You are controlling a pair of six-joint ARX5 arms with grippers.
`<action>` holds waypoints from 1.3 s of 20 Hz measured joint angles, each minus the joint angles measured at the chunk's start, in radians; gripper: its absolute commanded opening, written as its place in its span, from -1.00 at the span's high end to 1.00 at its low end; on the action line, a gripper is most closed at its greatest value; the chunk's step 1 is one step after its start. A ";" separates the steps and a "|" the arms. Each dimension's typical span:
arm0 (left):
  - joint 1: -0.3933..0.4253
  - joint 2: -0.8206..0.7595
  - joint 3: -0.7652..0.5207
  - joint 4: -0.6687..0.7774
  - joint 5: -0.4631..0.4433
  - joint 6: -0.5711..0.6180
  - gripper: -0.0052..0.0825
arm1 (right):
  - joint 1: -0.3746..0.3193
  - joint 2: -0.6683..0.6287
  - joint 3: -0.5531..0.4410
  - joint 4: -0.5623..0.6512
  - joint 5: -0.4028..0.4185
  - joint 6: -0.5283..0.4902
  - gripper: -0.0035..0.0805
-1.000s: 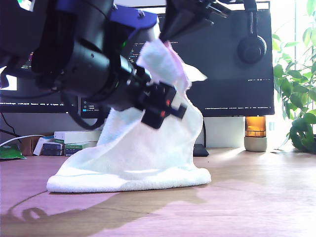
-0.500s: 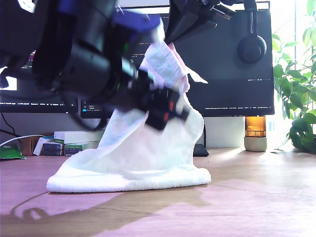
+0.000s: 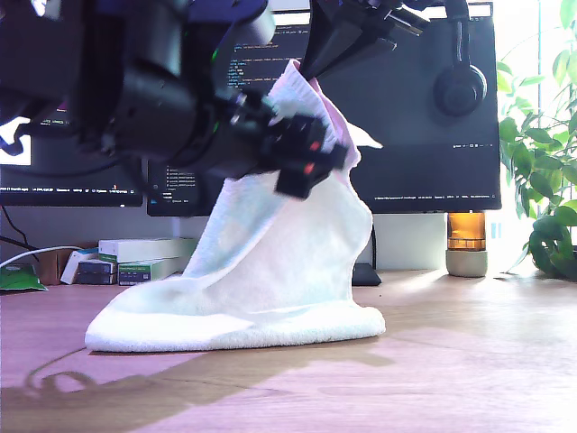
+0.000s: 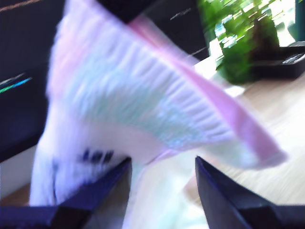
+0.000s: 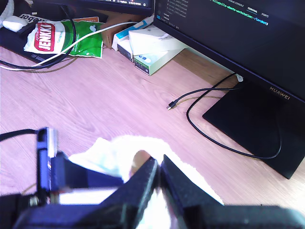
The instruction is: Fold the tea towel to a neat square and place it to the right
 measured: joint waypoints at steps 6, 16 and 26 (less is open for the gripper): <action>-0.052 0.000 0.002 0.002 0.026 -0.057 0.02 | 0.000 0.000 0.000 0.004 0.000 0.000 0.95; -0.055 0.000 0.003 0.063 -0.089 -0.187 0.02 | 0.000 0.000 0.000 0.005 0.000 0.026 0.95; -0.048 0.000 0.004 0.062 -0.164 -0.211 0.02 | 0.000 0.000 0.000 0.004 0.000 0.026 0.95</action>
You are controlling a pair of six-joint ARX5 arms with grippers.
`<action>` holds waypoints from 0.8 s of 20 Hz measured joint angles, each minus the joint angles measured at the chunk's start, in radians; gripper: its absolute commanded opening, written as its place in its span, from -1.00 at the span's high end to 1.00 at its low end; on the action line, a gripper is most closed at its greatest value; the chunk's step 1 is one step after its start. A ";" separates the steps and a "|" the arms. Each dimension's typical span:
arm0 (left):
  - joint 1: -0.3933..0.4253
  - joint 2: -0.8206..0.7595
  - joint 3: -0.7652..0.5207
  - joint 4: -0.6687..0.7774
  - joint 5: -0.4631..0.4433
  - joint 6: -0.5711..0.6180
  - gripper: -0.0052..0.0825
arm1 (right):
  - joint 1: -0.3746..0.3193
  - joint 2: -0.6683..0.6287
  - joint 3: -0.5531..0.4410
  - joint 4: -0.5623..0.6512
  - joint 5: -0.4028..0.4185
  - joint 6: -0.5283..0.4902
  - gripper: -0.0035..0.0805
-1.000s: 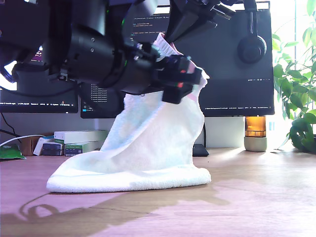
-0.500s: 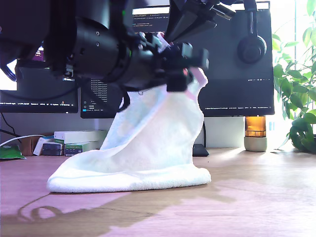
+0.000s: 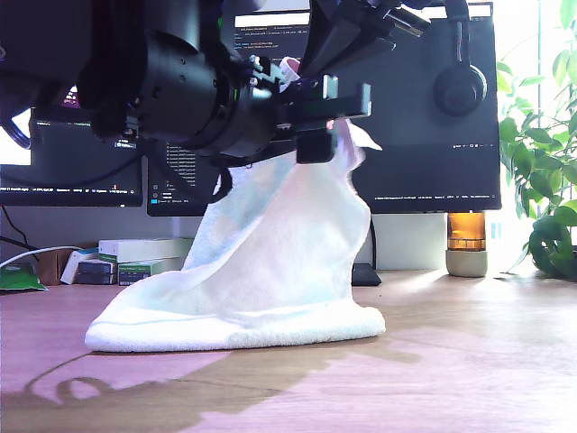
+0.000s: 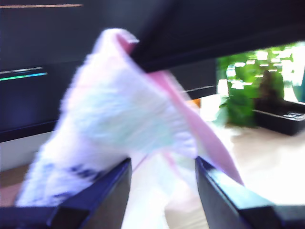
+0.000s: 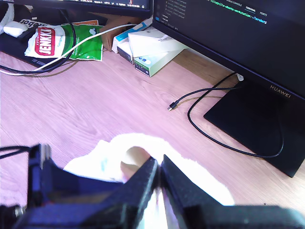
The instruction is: Fold the tea towel to a neat square and place it to the right
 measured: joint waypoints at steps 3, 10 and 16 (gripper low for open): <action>0.004 0.000 0.000 -0.001 -0.014 0.000 0.02 | 0.000 0.000 0.000 0.000 0.000 0.000 0.95; 0.003 0.000 0.000 0.011 0.119 -0.034 0.02 | 0.000 0.000 0.000 -0.001 0.000 0.000 0.95; -0.010 0.000 0.002 -0.002 0.138 -0.082 0.02 | 0.000 0.000 0.000 -0.001 0.001 0.000 0.95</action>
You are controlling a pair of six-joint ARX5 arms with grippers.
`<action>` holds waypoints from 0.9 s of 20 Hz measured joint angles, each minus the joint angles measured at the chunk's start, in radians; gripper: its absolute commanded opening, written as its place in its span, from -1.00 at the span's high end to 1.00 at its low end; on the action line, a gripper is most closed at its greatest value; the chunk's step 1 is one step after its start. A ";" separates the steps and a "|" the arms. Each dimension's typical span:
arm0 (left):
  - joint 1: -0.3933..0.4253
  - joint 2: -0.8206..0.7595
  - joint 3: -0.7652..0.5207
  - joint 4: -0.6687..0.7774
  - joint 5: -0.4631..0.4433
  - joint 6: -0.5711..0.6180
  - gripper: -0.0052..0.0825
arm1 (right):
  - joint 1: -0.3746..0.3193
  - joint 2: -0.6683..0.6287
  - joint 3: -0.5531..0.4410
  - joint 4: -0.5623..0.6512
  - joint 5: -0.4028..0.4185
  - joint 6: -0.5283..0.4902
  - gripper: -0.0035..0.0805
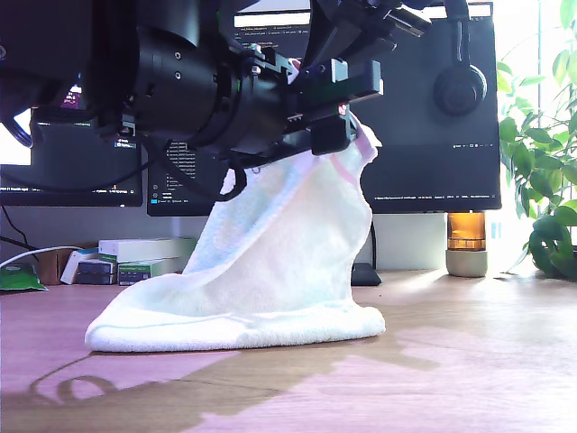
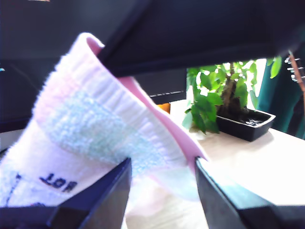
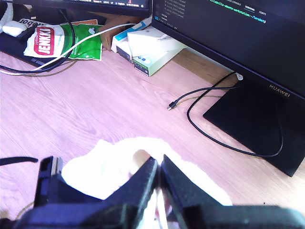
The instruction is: Fold the tea towel to a neat square and place it to the right
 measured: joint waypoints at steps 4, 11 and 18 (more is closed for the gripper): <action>0.000 0.000 0.027 -0.042 -0.021 -0.022 0.02 | 0.000 0.000 0.000 0.000 0.000 0.020 0.95; 0.010 0.005 0.102 -0.109 -0.098 -0.028 0.03 | 0.000 -0.005 0.000 0.000 0.000 0.030 0.95; 0.048 0.005 0.105 -0.167 -0.181 -0.024 0.25 | 0.000 -0.005 0.000 -0.005 0.000 0.030 0.95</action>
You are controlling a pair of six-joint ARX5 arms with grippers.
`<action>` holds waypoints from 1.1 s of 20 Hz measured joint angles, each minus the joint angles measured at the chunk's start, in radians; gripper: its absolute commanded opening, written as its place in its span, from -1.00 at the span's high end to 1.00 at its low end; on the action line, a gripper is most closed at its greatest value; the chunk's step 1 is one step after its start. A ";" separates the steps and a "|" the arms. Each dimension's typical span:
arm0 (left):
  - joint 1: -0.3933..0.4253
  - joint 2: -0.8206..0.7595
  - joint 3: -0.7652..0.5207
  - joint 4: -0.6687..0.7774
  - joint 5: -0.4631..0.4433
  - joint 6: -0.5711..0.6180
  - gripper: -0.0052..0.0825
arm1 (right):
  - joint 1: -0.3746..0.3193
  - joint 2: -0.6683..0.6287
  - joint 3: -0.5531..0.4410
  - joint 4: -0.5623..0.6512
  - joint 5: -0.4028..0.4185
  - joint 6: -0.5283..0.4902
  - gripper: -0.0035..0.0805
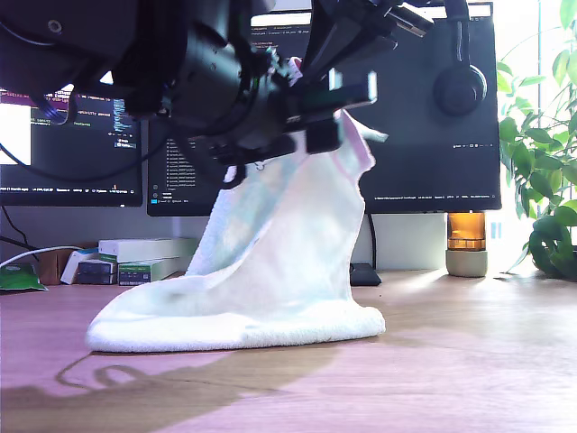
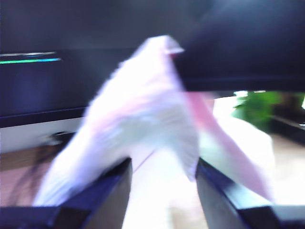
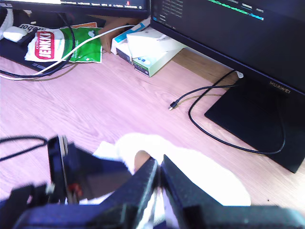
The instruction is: Fold the tea towel to a neat square and place it to the right
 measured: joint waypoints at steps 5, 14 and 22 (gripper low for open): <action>0.008 0.000 0.000 0.000 0.054 0.001 0.43 | 0.000 0.000 0.000 -0.008 0.000 0.000 0.95; 0.016 0.000 0.000 0.012 0.207 -0.027 0.66 | 0.000 0.000 0.000 0.001 0.000 0.000 0.95; 0.039 0.000 0.000 0.009 0.233 -0.028 0.91 | 0.000 0.000 0.000 0.000 0.000 0.000 0.95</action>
